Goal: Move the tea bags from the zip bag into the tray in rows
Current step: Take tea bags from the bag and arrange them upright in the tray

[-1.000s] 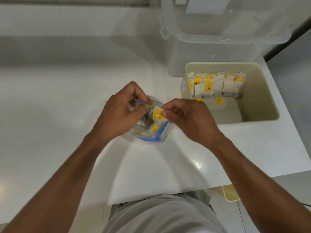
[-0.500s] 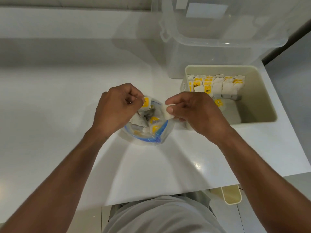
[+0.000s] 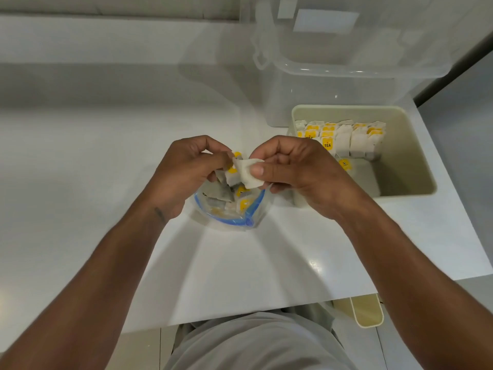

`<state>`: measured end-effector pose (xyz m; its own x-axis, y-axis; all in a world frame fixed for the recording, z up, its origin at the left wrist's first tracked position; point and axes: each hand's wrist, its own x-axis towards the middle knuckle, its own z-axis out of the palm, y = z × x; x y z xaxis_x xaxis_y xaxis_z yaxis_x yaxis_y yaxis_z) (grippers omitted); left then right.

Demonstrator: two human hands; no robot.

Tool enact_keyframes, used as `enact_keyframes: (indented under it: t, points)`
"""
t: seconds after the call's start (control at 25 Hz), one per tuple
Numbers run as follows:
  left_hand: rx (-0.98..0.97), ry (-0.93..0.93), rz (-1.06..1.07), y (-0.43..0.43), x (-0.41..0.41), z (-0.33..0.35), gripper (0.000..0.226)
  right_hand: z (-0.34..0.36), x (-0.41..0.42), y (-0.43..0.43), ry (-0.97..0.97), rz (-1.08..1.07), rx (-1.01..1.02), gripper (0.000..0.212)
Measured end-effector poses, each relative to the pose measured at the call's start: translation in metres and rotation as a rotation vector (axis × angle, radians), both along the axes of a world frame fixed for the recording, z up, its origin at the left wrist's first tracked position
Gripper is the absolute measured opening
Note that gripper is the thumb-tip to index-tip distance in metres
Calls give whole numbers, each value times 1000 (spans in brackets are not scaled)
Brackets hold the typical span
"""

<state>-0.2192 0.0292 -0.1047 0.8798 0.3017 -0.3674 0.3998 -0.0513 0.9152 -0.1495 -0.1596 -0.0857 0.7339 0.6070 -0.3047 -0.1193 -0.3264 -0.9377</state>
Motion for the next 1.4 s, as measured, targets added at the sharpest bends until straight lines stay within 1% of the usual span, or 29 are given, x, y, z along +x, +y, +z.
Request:
enact_keyframes:
  t: [0.08, 0.12, 0.2, 0.24, 0.32, 0.36, 0.48, 0.6, 0.76, 0.88, 0.96, 1.04, 1.2, 1.4]
  points:
    - [-62, 16, -59, -3, -2, 3, 7, -5, 4, 0, -208, -5, -213, 10]
    - [-58, 7, -63, -4, -2, 3, 6, -8, 5, -1, -230, -3, -249, 9]
    - [4, -22, -36, -3, -1, 2, 5, -8, 5, -2, -177, 13, -205, 8]
    - [30, -43, -38, -2, -1, 2, 4, -6, 5, -5, -186, 19, -198, 7]
    - [74, -97, -100, -2, 0, 2, 3, -4, 5, -13, -233, 42, -231, 10]
    - [121, -112, -149, -3, 0, 0, 4, -5, 4, -17, -226, 51, -246, 13]
    - [314, -95, -235, -9, 0, -4, 5, -14, -1, -23, -119, 33, -219, 22]
    - [479, -42, -262, -15, 1, -3, 6, -23, -1, -30, -166, -31, -233, 19]
    - [453, -32, -328, -32, 11, 19, 7, -6, 12, -55, -291, 32, -256, 11]
    - [491, -51, -370, -52, 30, 37, 9, 7, 35, -79, -365, 46, -228, 9]
    - [524, -72, -404, -66, 47, 47, 10, 12, 54, -95, -380, 27, -216, 10]
    - [608, -94, -450, -81, 65, 54, 9, 15, 72, -110, -378, -2, -218, 13]
    - [846, -118, -516, -107, 103, 52, 6, 10, 100, -131, -401, -21, -248, 13]
    - [1082, -46, -586, -128, 133, 33, 8, -6, 120, -143, -399, 18, -293, 13]
